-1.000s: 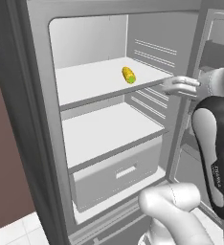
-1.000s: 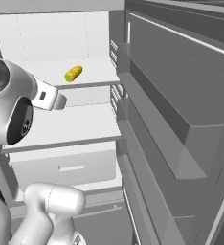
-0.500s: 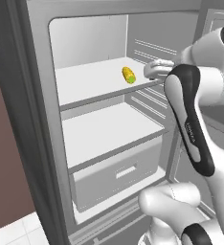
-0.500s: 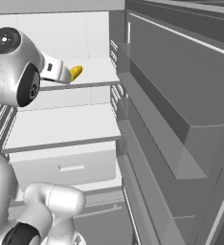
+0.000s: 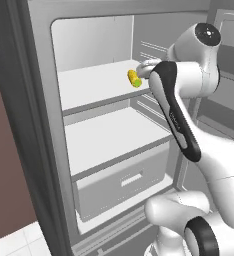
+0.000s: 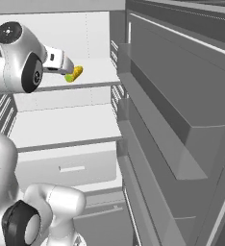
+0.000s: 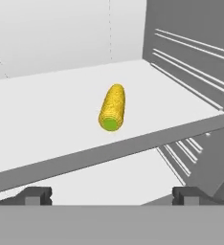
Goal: Take the cheese, fish, and corn from the fridge and place them on the plate on the dining counter to create an appetizer plate.
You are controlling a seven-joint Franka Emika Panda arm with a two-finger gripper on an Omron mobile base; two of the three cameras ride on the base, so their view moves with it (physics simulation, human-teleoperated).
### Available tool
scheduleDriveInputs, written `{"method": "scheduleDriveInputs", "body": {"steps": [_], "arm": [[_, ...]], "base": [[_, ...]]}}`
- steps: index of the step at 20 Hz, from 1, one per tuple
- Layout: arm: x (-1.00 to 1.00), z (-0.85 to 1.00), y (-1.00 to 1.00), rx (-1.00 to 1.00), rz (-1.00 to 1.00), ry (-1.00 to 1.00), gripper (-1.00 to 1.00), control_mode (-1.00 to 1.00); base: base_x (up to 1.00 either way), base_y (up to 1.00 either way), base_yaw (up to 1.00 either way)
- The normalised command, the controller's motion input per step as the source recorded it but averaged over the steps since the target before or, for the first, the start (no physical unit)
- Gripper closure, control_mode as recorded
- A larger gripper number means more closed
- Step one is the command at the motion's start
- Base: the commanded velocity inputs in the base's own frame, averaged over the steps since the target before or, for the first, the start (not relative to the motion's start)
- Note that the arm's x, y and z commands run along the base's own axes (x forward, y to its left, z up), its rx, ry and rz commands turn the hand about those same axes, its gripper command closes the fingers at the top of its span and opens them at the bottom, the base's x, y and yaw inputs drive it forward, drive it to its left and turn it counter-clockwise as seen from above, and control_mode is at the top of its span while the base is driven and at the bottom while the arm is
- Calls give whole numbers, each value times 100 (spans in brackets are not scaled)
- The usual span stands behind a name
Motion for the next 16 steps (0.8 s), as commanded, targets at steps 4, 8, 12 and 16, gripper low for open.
{"method": "scheduleDriveInputs", "body": {"steps": [4, 8, 12, 16], "arm": [[60, -40, 0, 0, -1, 0, -100, -100], [67, -35, 0, 0, -1, 0, -100, -100], [68, -8, 0, 0, -4, 0, -100, -100], [66, 0, 0, 0, -8, 0, -100, -100]], "base": [[0, 0, 0], [0, 0, 0], [0, 0, 0], [0, 0, 0]]}}
